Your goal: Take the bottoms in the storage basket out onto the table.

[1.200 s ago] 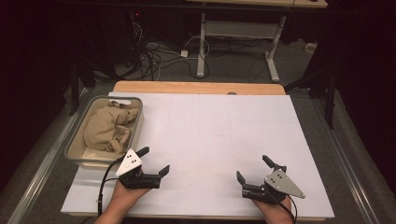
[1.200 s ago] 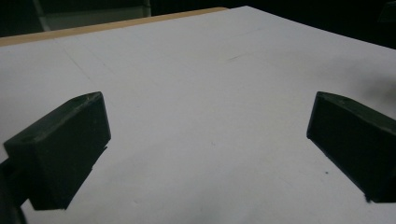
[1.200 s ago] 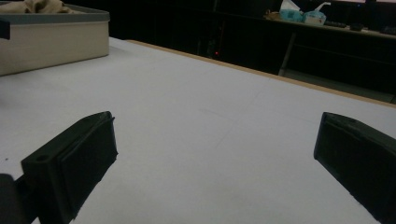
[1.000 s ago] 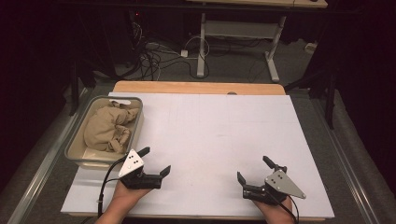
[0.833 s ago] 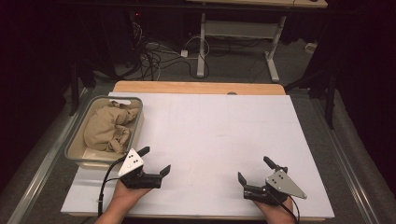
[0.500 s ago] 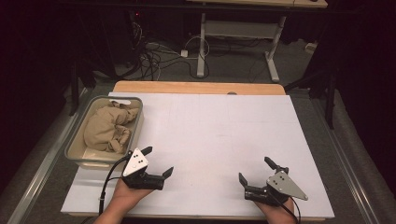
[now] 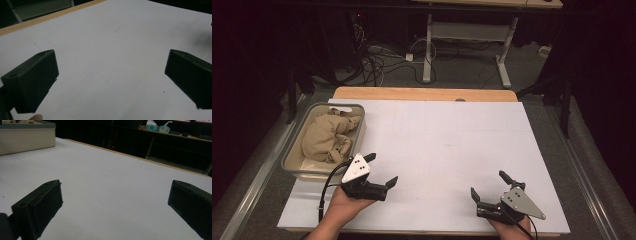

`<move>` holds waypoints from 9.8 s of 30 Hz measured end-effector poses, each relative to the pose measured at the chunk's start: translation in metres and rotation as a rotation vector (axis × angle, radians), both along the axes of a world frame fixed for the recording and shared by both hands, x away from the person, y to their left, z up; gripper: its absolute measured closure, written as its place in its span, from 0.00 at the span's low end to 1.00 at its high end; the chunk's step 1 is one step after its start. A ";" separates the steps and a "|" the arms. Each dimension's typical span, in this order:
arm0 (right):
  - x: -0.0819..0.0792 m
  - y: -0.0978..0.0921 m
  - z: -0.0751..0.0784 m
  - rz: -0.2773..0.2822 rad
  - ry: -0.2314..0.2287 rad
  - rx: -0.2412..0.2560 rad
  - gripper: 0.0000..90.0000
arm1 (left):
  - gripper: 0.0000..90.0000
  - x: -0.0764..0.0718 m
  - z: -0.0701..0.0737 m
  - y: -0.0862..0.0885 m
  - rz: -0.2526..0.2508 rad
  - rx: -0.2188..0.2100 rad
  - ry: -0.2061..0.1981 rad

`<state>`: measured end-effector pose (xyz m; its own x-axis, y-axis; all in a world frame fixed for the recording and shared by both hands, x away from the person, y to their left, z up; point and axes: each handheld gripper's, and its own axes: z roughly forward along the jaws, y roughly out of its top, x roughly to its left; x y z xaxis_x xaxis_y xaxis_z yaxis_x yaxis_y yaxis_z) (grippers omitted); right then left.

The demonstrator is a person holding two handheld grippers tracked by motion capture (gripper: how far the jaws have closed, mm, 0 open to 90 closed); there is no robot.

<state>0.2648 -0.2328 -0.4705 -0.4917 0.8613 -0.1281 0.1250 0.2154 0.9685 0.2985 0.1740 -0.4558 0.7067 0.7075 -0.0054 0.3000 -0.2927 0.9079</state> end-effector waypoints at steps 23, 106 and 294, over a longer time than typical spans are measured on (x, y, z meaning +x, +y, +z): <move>-0.007 -0.004 0.000 -0.014 -0.001 -0.016 0.00 | 0.00 0.001 0.036 0.016 -0.002 0.027 -0.033; -0.017 -0.003 0.004 0.042 0.017 0.015 0.00 | 0.00 0.079 0.064 0.168 0.422 -0.096 0.161; -0.020 0.006 0.003 0.093 0.003 -0.012 0.00 | 0.69 0.159 0.181 0.102 0.208 0.644 0.856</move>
<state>0.2445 -0.2265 -0.4672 -0.5697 0.8104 -0.1363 0.1071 0.2377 0.9654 0.4572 0.2757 -0.2744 0.5112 0.8591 -0.0245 0.8582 -0.5086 0.0696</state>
